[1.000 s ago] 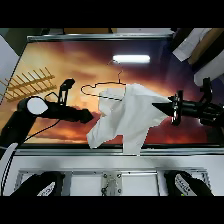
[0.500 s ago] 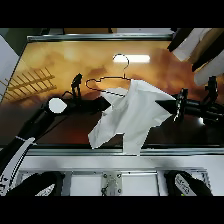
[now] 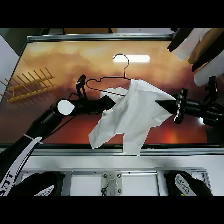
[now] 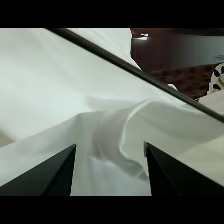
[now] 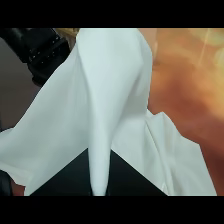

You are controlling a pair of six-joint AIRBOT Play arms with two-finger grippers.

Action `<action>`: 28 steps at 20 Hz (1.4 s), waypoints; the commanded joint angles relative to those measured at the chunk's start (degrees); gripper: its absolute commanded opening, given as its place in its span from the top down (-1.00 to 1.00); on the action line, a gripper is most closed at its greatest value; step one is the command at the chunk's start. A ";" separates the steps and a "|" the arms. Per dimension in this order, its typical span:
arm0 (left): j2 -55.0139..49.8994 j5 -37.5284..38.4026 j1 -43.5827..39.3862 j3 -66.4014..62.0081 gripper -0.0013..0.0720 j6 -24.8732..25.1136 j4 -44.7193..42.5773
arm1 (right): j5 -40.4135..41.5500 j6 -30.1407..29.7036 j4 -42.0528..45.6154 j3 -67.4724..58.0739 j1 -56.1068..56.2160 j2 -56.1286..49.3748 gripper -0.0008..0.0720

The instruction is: Fold the clothes and pants, and hang the long-sleeved shirts on hangers.

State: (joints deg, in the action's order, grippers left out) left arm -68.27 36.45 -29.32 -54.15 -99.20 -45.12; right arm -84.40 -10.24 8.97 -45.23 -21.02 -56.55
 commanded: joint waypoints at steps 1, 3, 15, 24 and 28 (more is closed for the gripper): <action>-1.03 -0.63 -2.12 -0.04 -0.23 -0.28 -0.24 | -0.02 0.00 0.17 0.02 -0.02 -0.04 0.94; -1.03 -0.52 -2.91 -0.04 -0.23 -0.28 -0.31 | -0.02 0.00 0.46 0.04 -0.02 -0.04 0.94; -3.32 -0.87 -3.63 -0.07 0.54 -1.84 -0.31 | -0.02 4.81 0.37 0.07 0.04 -0.07 0.92; 3.72 5.57 4.04 0.00 0.93 -4.48 -9.20 | 0.26 17.00 0.11 0.07 0.04 1.11 0.95; 6.99 12.85 7.98 0.00 0.93 -4.83 -15.41 | 0.46 19.19 -0.28 0.07 0.04 2.21 0.95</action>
State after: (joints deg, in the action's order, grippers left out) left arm -63.57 43.64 -24.18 -54.15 -103.31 -55.05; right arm -84.16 6.76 8.99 -45.19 -21.02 -55.07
